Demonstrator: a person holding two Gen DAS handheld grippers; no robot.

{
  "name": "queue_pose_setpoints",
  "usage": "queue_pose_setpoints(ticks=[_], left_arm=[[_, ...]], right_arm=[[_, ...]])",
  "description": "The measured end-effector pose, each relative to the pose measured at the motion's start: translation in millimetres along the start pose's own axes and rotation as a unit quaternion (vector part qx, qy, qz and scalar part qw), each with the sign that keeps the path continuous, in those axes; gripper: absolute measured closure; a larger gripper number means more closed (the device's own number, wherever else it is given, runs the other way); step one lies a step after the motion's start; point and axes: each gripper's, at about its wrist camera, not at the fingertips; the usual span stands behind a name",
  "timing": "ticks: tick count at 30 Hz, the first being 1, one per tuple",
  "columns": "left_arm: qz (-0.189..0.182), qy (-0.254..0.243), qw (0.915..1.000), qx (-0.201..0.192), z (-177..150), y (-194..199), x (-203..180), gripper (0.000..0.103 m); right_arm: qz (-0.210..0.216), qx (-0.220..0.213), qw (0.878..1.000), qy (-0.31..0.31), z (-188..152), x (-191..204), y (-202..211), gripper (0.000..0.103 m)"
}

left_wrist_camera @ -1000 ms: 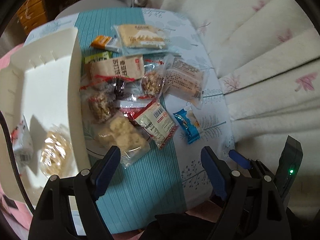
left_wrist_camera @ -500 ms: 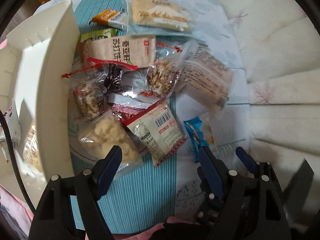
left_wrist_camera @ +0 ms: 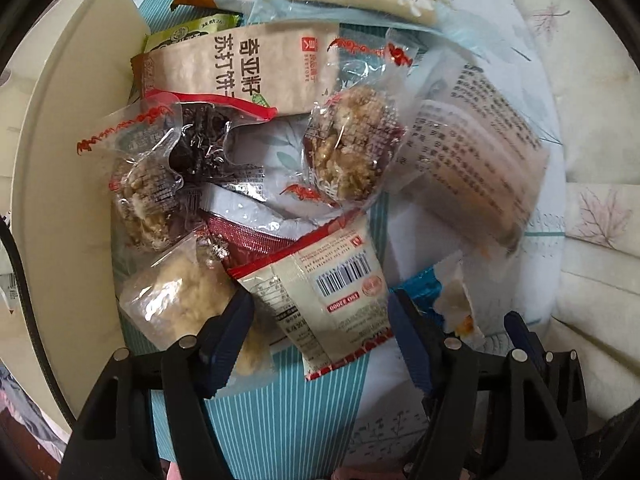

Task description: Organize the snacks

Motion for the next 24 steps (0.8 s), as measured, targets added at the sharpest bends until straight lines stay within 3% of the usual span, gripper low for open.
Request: queue_pose_setpoints(ticks=[3,13,17,20,24], left_arm=[[0.005,0.002,1.0,0.003,2,-6,-7,0.035],[0.03,0.006,0.9995,-0.005,8,-18,-33,0.035],[0.03,0.011,0.9993,-0.018,4,-15,-33,0.047],[0.03,0.012,0.9991,-0.026,-8,-11,-24,0.058],[0.028,0.007,0.9991,-0.03,-11,-12,-24,0.06]], right_arm=[[0.005,0.006,1.0,0.006,-2,-1,-3,0.046],[0.011,0.0,0.999,0.045,-7,4,-4,0.046],[0.01,-0.004,0.998,0.059,-7,8,-5,0.046],[0.012,-0.002,0.998,0.061,-4,6,-7,0.055],[0.017,0.003,0.998,0.06,-5,8,-6,0.057]])
Point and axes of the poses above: each gripper's, at about its wrist camera, not at the fingertips, and y roughly against the way its jaws point, x to its left, z to its top, and after that the axes turned 13 degrees about z, right-handed
